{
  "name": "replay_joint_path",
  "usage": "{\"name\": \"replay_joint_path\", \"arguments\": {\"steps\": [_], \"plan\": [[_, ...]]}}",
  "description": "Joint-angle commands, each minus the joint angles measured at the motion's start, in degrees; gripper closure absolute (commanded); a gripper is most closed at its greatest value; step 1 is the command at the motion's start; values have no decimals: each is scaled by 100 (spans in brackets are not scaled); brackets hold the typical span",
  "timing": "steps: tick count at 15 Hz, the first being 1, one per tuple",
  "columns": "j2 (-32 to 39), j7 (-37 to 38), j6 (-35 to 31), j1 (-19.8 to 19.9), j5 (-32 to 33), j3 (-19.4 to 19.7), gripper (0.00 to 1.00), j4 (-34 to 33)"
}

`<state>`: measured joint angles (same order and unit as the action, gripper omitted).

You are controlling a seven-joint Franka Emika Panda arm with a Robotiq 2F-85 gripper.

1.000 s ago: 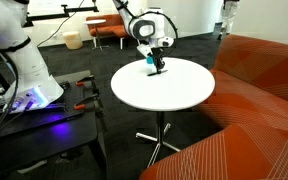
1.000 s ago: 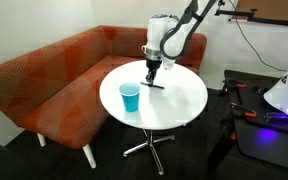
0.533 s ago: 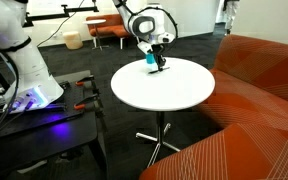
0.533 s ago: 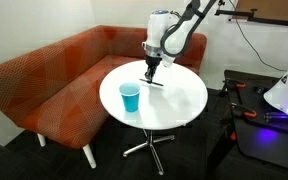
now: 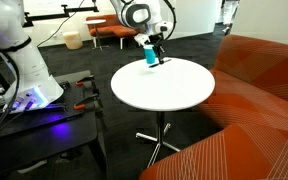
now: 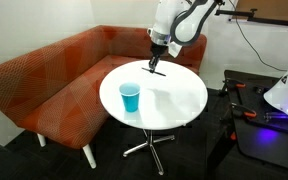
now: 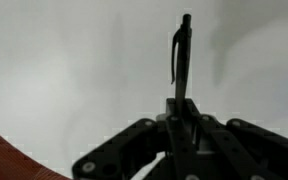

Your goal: Put the pen inside the light blue cup

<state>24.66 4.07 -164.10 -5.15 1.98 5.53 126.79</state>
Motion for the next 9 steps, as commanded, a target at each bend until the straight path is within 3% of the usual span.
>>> {"name": "replay_joint_path", "arguments": {"steps": [1,5,9], "plan": [[-675,248,-335,-193,388,232,97,649],[-1019,98,-1090,-82,514,156,97,1051],[-1198,-129,-1799,154,246,-171,97,1360]]}}
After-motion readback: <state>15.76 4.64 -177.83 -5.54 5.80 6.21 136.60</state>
